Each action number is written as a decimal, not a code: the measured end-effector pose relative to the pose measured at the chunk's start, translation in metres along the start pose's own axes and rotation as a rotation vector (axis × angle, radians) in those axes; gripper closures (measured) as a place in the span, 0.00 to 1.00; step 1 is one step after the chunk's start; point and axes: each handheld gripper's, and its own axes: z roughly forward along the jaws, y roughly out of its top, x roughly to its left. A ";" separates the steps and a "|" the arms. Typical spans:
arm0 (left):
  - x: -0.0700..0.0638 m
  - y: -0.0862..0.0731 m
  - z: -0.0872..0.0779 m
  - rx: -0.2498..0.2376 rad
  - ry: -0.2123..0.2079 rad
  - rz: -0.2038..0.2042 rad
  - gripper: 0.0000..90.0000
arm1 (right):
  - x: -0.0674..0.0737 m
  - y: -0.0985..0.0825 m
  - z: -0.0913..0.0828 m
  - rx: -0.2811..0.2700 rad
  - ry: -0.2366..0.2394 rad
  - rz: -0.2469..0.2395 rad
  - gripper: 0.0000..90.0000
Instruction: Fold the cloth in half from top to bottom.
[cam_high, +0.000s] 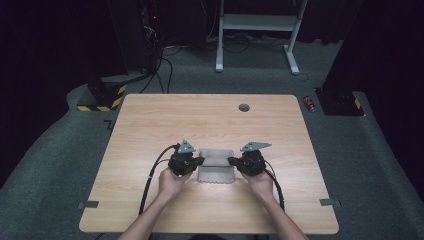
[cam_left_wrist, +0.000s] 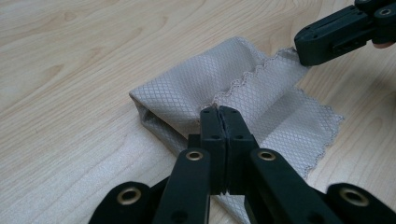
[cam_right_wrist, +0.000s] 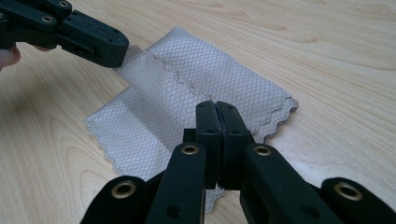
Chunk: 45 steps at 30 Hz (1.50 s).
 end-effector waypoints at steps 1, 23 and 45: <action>0.000 -0.001 0.000 0.001 0.000 0.004 0.99 | 0.000 -0.001 0.000 0.002 0.003 0.005 0.99; -0.006 -0.015 -0.002 -0.002 -0.014 0.007 0.99 | 0.008 -0.012 -0.002 0.006 0.016 -0.018 0.99; -0.011 -0.021 0.002 0.010 0.018 0.042 0.98 | 0.011 -0.025 0.004 0.022 0.020 -0.011 0.98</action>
